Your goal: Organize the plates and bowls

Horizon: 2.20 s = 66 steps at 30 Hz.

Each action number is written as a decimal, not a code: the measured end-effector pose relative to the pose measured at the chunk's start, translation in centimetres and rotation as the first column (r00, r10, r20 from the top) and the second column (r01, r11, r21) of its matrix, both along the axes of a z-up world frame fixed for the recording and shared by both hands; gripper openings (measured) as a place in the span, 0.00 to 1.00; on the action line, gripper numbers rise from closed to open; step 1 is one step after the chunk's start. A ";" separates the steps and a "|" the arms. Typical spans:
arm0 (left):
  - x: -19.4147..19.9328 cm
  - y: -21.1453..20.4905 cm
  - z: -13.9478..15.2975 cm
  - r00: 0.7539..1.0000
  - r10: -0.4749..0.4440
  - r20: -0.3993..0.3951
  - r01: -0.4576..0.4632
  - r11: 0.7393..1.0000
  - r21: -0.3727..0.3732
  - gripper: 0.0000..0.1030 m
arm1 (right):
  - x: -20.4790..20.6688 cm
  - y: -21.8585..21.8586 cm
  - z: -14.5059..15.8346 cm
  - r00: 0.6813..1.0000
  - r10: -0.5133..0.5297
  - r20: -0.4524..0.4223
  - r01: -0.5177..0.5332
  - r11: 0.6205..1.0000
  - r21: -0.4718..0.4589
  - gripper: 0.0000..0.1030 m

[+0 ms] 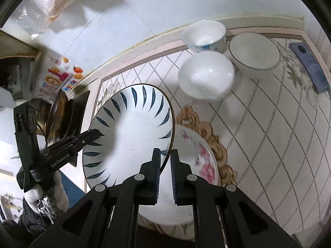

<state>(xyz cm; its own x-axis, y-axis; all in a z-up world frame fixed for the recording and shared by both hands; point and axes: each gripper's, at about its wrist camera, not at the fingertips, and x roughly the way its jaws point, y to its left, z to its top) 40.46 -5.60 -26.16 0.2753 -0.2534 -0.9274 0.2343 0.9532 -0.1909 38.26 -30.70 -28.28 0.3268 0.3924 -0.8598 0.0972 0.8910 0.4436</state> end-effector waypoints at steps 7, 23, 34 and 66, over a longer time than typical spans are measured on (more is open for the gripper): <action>-2.5 -0.7 -2.5 0.998 0.034 -0.048 -0.033 0.999 0.021 0.13 | -2.3 -1.0 -1.7 0.999 0.038 -0.023 -0.037 0.999 0.009 0.11; -3.7 -1.7 -7.4 0.990 0.069 -0.122 -0.057 0.993 0.101 0.13 | -2.5 -1.5 -8.3 0.993 0.080 -0.087 -0.079 0.997 0.017 0.11; -3.1 -2.4 -7.9 0.990 0.074 -0.122 -0.059 0.990 0.127 0.13 | -1.9 -1.4 -9.7 0.992 0.085 -0.094 -0.086 0.996 -0.005 0.11; -3.3 -2.8 -3.1 0.974 0.136 -0.181 -0.104 0.979 0.176 0.14 | -1.8 -1.8 -6.0 0.974 0.066 -0.218 -0.077 0.996 -0.044 0.15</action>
<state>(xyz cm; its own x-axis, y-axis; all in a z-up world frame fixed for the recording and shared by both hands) 37.13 -8.37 -29.25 0.1080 -0.0695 -0.9917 0.0902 0.9941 -0.0599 36.49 -32.49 -34.24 0.1037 0.3610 -0.9268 0.1209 0.9203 0.3720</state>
